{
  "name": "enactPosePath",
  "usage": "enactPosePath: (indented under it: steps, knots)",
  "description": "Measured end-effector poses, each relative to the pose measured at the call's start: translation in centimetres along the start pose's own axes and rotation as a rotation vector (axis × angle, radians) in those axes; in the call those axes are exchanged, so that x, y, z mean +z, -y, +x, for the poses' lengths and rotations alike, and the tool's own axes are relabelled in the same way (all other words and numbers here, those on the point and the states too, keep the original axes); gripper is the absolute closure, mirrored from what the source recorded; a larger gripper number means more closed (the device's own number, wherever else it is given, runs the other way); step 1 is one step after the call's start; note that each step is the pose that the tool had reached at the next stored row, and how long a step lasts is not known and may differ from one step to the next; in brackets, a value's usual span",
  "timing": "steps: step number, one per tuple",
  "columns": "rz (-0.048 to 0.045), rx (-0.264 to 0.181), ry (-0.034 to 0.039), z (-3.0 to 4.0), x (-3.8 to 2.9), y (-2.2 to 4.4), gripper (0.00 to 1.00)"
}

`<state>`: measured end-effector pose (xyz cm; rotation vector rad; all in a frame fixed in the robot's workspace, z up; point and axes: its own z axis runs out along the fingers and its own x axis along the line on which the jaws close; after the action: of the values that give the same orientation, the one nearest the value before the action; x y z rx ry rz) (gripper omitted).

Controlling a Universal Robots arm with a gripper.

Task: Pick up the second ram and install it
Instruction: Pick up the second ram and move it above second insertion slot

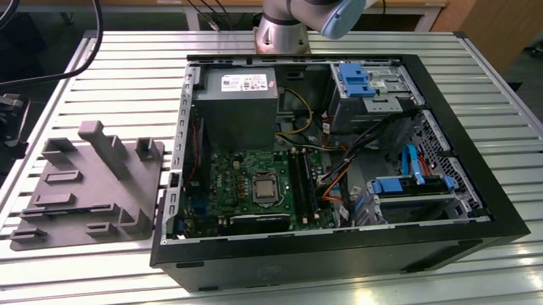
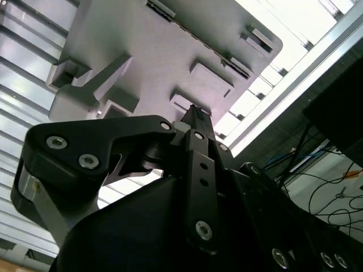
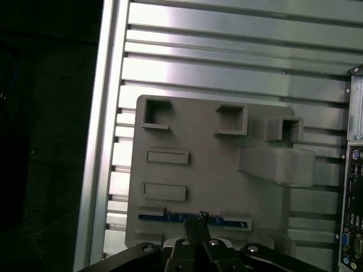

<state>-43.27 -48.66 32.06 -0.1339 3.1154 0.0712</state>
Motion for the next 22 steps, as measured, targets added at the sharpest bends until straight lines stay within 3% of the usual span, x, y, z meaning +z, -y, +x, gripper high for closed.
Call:
enactPosePath:
  steps: [8,22]
  knots:
    - [-0.0018,-0.076,-0.0034,0.00,0.00,0.00,0.89]
    - [-0.0062,-0.255,-0.0115,0.00,0.00,0.00,0.89]
